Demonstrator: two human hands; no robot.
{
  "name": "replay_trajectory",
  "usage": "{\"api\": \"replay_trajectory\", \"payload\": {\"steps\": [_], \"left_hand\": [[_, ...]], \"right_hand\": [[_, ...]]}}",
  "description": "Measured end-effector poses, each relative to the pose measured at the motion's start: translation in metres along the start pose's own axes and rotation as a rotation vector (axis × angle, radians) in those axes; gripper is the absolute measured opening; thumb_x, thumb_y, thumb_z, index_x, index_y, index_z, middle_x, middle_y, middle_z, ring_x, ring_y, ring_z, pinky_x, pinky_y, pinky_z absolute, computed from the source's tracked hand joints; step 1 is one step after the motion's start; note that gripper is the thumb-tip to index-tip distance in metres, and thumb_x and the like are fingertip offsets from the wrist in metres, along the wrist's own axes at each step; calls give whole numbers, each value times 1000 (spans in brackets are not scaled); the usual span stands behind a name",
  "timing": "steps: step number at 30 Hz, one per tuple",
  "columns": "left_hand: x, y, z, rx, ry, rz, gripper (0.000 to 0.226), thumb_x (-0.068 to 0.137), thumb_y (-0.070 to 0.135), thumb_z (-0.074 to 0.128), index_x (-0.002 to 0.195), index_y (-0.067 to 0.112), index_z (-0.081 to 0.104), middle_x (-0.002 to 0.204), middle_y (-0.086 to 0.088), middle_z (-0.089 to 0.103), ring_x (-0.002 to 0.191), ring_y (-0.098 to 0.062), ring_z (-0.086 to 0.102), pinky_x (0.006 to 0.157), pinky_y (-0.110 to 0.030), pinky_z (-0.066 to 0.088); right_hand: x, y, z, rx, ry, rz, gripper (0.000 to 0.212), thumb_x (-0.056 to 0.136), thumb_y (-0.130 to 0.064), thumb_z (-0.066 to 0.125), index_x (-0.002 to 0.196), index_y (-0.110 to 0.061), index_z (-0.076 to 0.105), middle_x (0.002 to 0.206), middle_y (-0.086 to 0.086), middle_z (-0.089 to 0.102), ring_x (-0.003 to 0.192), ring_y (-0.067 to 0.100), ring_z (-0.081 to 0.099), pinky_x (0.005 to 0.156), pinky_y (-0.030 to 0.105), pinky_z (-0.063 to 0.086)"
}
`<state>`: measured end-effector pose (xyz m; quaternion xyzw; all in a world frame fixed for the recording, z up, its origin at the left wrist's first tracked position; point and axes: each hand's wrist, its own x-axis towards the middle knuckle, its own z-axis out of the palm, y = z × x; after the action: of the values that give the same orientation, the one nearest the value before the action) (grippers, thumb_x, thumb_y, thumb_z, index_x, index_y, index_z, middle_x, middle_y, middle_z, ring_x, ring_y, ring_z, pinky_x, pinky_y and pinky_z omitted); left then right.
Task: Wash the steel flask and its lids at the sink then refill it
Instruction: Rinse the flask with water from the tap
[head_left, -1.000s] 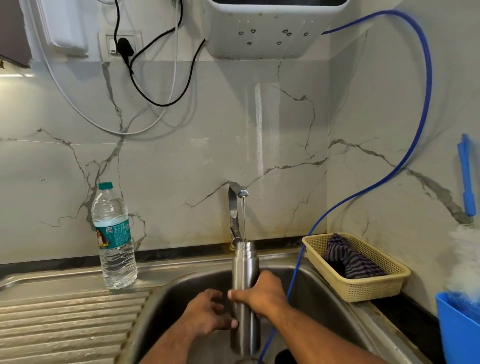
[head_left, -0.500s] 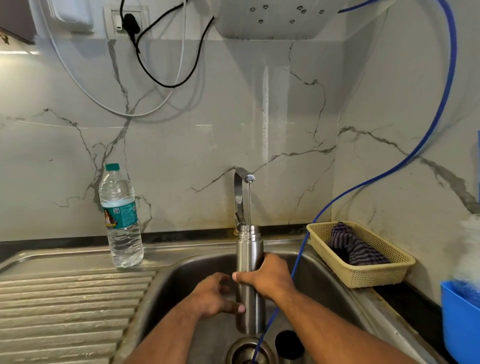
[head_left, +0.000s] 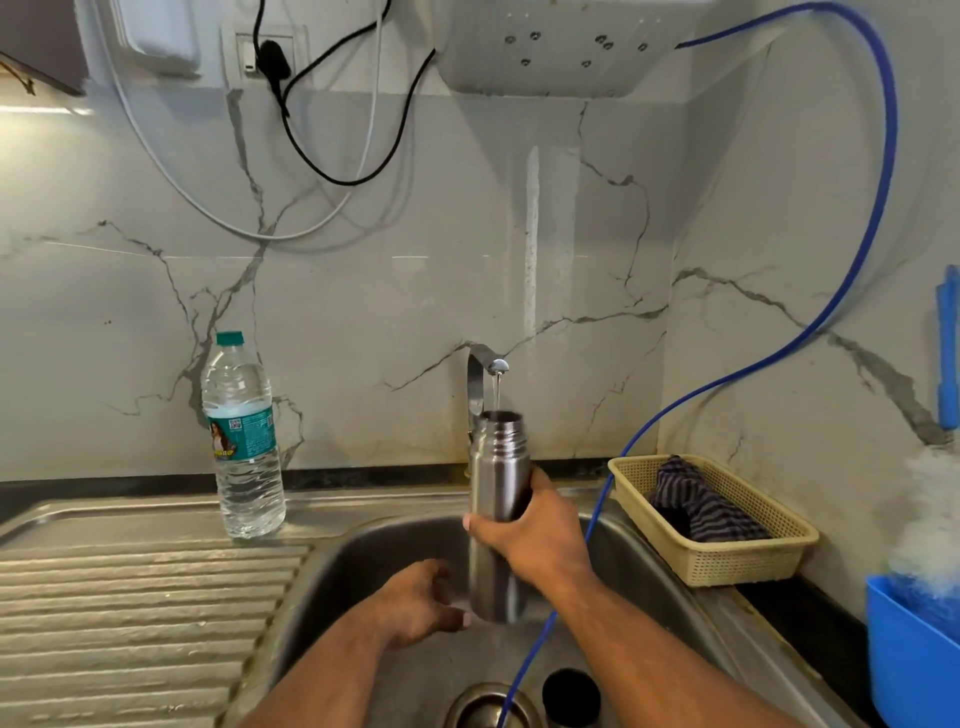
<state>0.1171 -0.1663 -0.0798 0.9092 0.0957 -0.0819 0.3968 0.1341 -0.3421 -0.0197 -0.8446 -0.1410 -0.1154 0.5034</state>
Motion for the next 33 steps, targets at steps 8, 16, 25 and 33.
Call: {"api": "replay_trajectory", "payload": {"steps": [8, 16, 25, 33], "left_hand": [[-8, 6, 0, -401, 90, -194, 17, 103, 25, 51, 108, 18, 66, 105, -8, 73, 88, -23, 70, 70, -34, 54], [3, -5, -16, -1015, 72, -342, 47, 110, 37, 38, 109, -3, 62, 97, -24, 70, 88, -33, 69, 64, -40, 58], [7, -4, -5, -888, 14, -382, 30, 108, 11, 36, 93, -2, 59, 69, -16, 61, 63, -26, 63, 48, -33, 59], [8, -14, -3, -770, 3, -326, 31, 103, -9, 35, 87, -4, 61, 57, -13, 59, 56, -20, 57, 49, -29, 56]], "right_hand": [[6, 11, -8, -659, -78, -148, 95, 74, -41, 81, 152, -47, 28, 139, -7, 44, 132, 18, 41, 115, 46, 27], [2, 17, -4, -969, -136, -232, 93, 81, -22, 79, 155, -45, 28, 148, 5, 37, 142, 27, 29, 122, 53, 14], [-1, 16, -3, -1079, -176, -252, 86, 81, -29, 82, 151, -44, 34, 149, 10, 39, 143, 33, 27, 120, 57, 12], [-4, 8, -4, -1079, -195, -275, 85, 81, -27, 81, 150, -43, 36, 148, 9, 40, 143, 34, 26, 120, 59, 9]]}}
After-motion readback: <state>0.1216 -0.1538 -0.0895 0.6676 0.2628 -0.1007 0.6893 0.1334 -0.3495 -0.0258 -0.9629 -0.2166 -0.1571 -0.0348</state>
